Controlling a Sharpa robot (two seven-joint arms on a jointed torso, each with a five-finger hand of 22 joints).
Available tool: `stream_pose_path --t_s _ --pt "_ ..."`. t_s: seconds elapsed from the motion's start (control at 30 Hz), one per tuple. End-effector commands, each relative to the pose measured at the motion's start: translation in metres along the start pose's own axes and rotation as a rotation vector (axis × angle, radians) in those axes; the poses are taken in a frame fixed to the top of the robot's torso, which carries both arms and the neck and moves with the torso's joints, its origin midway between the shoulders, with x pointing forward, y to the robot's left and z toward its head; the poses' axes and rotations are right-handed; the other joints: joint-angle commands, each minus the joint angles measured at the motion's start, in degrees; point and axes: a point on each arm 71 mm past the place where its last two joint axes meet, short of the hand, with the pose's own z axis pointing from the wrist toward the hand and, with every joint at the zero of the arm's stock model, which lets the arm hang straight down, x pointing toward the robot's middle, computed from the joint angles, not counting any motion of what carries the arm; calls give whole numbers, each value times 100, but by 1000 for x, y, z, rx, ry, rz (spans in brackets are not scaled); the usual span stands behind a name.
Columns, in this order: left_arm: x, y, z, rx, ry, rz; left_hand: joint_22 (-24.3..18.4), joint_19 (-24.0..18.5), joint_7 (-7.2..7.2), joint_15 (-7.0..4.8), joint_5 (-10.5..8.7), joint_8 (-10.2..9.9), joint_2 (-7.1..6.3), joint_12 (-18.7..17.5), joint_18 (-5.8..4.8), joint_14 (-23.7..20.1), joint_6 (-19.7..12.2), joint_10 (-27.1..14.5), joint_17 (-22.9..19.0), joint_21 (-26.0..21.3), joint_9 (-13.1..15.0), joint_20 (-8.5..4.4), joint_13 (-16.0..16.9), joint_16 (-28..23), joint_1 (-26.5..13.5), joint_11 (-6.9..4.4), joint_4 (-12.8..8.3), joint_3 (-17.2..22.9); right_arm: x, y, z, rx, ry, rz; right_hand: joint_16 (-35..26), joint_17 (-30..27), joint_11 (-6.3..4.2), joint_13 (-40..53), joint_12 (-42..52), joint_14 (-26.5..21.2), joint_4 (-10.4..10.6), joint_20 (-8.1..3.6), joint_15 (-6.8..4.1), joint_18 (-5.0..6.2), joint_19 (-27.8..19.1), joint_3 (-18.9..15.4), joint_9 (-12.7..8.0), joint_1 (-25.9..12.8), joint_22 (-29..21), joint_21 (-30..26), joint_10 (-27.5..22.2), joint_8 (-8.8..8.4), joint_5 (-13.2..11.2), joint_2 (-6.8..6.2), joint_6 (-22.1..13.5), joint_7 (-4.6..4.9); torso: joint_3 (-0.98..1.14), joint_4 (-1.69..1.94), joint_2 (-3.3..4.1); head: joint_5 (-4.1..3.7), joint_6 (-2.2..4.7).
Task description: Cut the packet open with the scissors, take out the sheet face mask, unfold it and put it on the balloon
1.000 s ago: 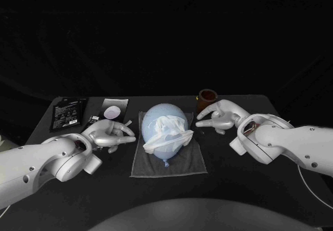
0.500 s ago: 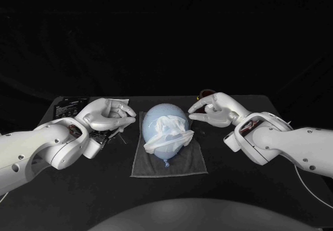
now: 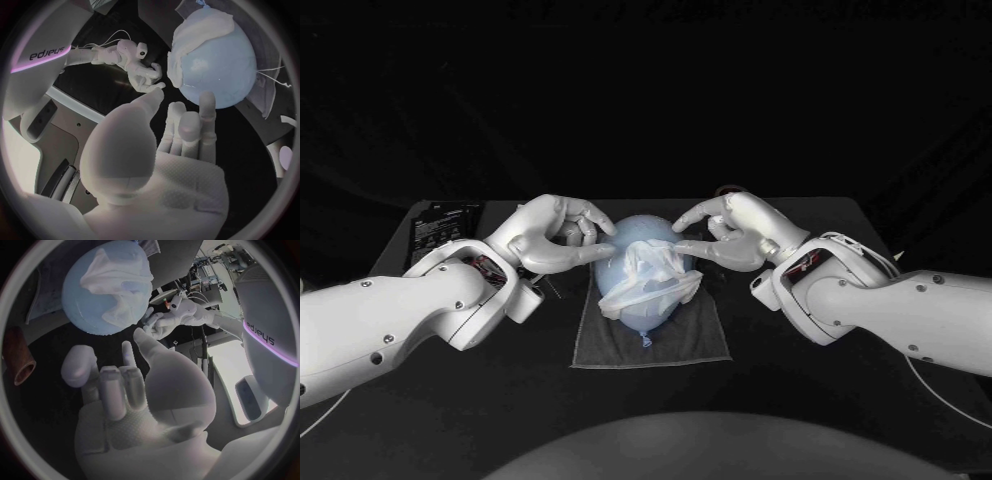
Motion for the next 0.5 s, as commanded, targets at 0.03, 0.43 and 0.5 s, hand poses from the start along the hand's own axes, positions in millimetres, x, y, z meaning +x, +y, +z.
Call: stream_pose_path --t_s 0.03,0.43,0.5 --pt "4 -8 4 81 -41 139 325 279 2 -10 11 67 -21 119 -27 173 -40 76 299 227 -9 -11 75 205 -14 22 56 -124 1 3 0 -43 -29 -78 27 1505 64 1505 20 609 -3 16 41 -18 -43 -55 -19 -17 710 -58 598 -62 -32 -51 -24 31 -1 5 2 8 1" --pt "19 -8 15 28 -23 220 1441 1070 -84 -73 10 299 -7 753 -224 670 52 596 1285 1065 -43 -75 683 853 24 -47 441 -872 9 -1 2 -31 5 -114 27 1505 82 1505 20 609 24 33 59 -3 -89 -119 -42 -46 686 -141 598 -98 -58 -92 -31 46 3 4 -7 0 1" --pt "20 -8 16 14 -20 230 1549 1127 -114 -94 9 383 11 825 -240 709 123 658 1367 1150 -35 -92 746 907 53 -80 537 -1052 10 -1 2 -29 11 -117 27 1505 81 1505 20 609 27 35 60 -2 -93 -124 -42 -45 684 -146 598 -95 -61 -92 -19 44 3 3 -9 -1 1"
